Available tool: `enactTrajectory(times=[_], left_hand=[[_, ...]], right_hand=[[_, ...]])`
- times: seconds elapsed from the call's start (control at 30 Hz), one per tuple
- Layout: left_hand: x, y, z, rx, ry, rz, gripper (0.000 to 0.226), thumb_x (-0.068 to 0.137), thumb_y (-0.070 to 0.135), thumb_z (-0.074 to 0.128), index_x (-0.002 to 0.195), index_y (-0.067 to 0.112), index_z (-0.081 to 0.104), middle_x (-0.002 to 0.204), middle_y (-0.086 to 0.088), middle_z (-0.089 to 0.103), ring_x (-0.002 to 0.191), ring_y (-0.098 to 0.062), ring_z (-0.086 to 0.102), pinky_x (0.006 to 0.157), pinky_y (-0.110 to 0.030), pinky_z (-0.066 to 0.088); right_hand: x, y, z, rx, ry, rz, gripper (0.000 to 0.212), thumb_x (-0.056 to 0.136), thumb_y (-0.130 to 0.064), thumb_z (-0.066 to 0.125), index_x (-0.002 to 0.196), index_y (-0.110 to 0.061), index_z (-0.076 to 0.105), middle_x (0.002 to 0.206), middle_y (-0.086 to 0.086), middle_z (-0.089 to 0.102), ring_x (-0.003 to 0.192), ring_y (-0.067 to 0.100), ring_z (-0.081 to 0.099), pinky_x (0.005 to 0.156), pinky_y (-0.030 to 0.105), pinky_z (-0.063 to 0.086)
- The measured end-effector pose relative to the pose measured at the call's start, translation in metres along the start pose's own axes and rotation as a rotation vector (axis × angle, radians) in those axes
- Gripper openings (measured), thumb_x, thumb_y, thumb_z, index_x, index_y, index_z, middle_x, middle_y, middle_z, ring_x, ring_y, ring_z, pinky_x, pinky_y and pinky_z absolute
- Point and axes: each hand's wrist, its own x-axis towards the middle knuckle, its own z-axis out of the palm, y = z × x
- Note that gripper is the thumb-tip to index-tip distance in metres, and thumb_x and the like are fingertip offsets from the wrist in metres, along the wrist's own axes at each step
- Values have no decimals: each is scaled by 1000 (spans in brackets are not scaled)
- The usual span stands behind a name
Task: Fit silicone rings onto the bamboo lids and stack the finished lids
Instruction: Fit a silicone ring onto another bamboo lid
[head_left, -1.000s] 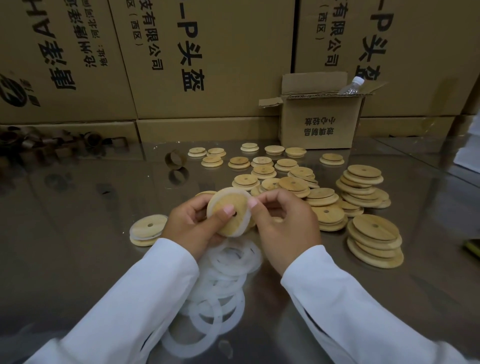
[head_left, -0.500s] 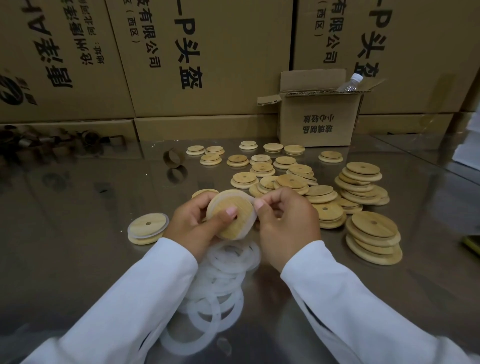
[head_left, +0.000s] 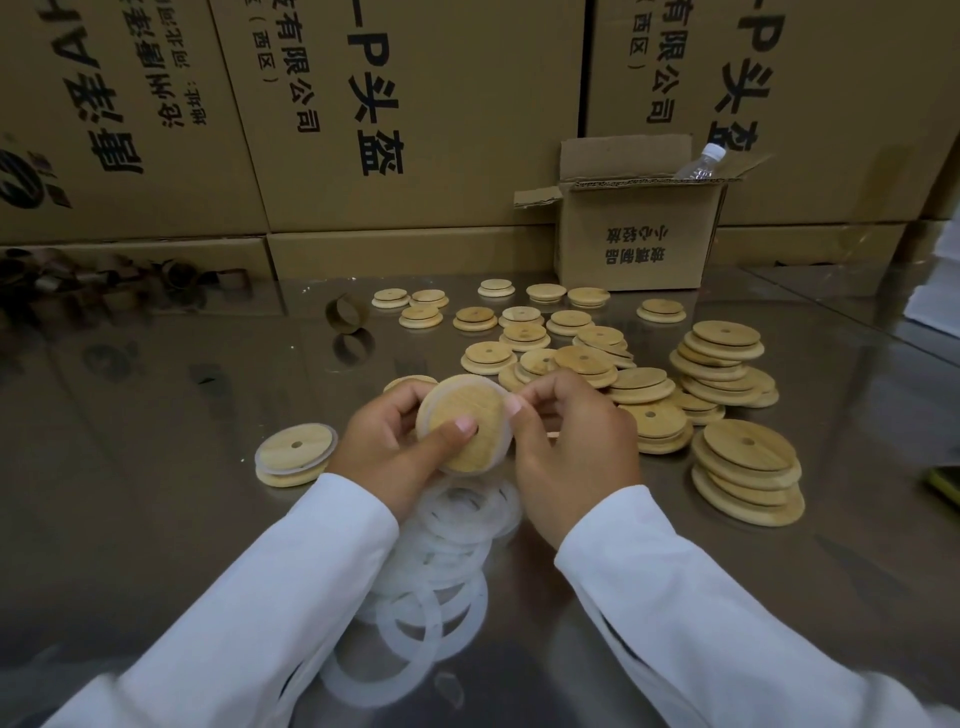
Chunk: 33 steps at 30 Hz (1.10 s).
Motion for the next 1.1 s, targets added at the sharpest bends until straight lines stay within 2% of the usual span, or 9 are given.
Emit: enactTrajectory(times=[0.13,0.27,0.43,0.53,0.67,0.77,0.87,0.97,1.1], left_hand=[[2,-2,0,-89,8,-35,18,63,22,70,78,15,63,84,-13,66,79,-26,61,80,-49,51],[3,-4,0,-152,10,-60,11,63,21,67,74,20,66,76,-5,68,76,-23,62,83,-53,49],[4,-4,-2,-181,48,-23,8,64,22,66,70,24,71,72,-3,69,75,-24,62,79,-47,48],[5,-5,-2,-219,74,-23,11,63,21,68,73,19,70,73,-5,70,72,-22,64,75,-38,50],[5,-5,-1,-191,21,-47,13,62,21,69,74,19,73,76,-6,72,75,-22,65,79,-40,52],[4,-6,-1,-152,-3,-63,15,63,23,69,76,20,74,78,-9,71,78,-26,63,85,-46,49],[3,-6,-1,-134,4,-43,12,65,27,68,74,20,71,73,-7,67,74,-24,60,80,-44,47],[4,-5,-1,-131,-7,-27,6,66,26,68,71,23,69,71,-4,65,74,-22,59,78,-43,47],[4,-4,-2,-148,-14,-25,4,66,24,67,69,25,69,70,-2,65,75,-24,58,81,-46,46]], right_hand=[[4,0,2,96,-22,126,24,89,-23,56,67,-29,47,70,-16,55,68,4,54,58,12,42],[6,-1,5,259,-16,203,23,88,-17,58,67,-25,52,76,-4,63,79,18,63,77,39,55],[4,-2,2,283,-5,79,20,84,-20,62,68,-28,55,71,-15,60,70,2,58,61,9,45],[0,-3,3,224,-36,32,16,84,-25,63,71,-29,54,71,-16,60,75,-6,55,61,6,44],[-1,-3,0,62,31,-28,21,86,-29,61,68,-34,50,67,-21,58,72,-1,58,59,15,47],[-3,-4,-2,-40,-4,-87,15,88,-31,57,76,-34,50,73,-14,62,73,10,59,67,31,51],[-4,-6,-1,-80,-43,-129,11,89,-28,53,80,-30,48,78,-6,63,78,19,59,69,34,49],[-2,-5,-1,-12,-36,-42,13,89,-23,55,77,-27,49,74,-9,60,74,14,58,66,29,48],[1,-2,0,58,-43,59,21,88,-22,57,71,-29,48,71,-17,53,65,-2,50,54,6,38]])
